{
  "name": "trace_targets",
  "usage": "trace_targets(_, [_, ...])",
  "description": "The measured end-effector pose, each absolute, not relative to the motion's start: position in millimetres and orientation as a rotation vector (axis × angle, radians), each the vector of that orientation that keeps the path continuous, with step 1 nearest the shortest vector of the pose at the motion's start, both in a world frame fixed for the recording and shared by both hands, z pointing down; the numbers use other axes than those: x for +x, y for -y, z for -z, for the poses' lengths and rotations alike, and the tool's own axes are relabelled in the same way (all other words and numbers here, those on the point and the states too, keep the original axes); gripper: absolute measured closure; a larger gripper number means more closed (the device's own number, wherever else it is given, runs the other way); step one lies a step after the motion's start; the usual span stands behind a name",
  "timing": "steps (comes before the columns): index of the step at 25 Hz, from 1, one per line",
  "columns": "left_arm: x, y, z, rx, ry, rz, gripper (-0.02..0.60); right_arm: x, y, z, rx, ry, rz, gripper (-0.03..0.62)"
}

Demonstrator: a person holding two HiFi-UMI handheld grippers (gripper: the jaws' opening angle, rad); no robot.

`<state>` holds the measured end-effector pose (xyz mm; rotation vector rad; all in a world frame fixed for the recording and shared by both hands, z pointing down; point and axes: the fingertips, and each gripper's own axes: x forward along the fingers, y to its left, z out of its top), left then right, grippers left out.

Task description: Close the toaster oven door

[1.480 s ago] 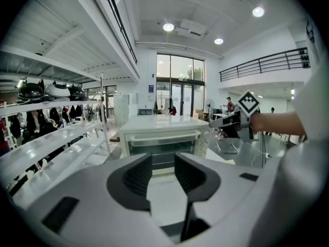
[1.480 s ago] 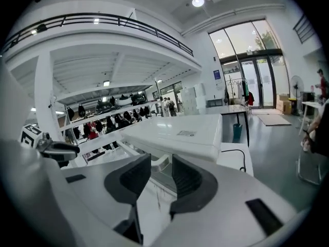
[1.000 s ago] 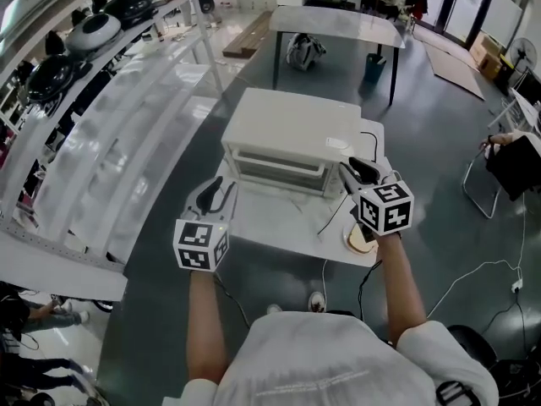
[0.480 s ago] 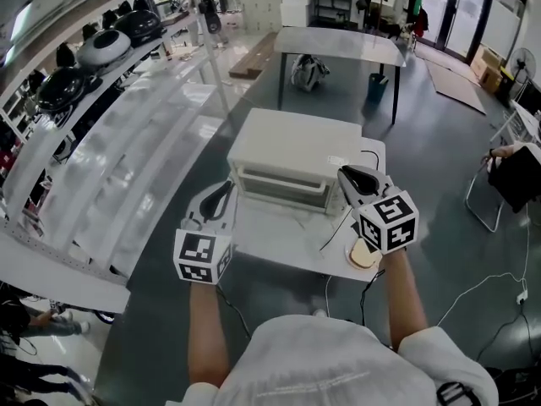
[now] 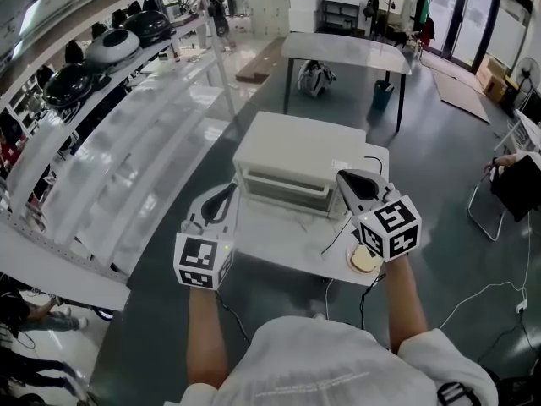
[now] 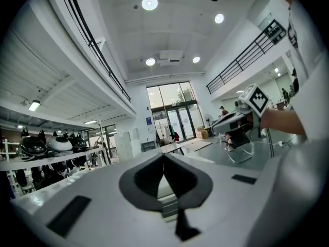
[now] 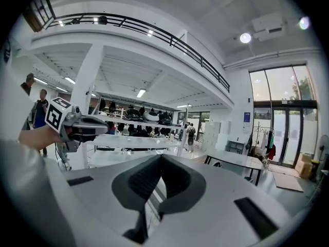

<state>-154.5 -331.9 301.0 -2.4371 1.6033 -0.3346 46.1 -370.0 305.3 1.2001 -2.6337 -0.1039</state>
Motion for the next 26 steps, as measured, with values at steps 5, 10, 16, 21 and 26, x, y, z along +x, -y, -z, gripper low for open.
trace_targets(5, [-151.4, 324.9, -295.3, -2.429, -1.597, 0.334, 0.561, 42.8, 363.4, -303.8, 1.166, 2.634, 0.125, 0.579])
trace_targets(10, [-150.7, 318.1, -295.8, -2.425, -1.586, 0.342, 0.561, 40.0, 358.3, -302.1, 1.167, 2.647, 0.124, 0.579])
trace_targets(16, [-146.9, 315.2, -290.8, -2.42, -1.573, 0.353, 0.561, 37.6, 356.4, -302.2, 1.164, 2.654, 0.113, 0.579])
trace_targets(21, [-147.9, 315.4, -296.3, -2.431, -1.58, 0.372, 0.561, 35.8, 355.4, -307.2, 1.151, 2.655, 0.112, 0.579])
trace_targets(26, [-148.9, 315.0, -293.2, -2.439, -1.568, 0.365, 0.561, 32.8, 354.8, -308.3, 1.142, 2.646, 0.111, 0.579])
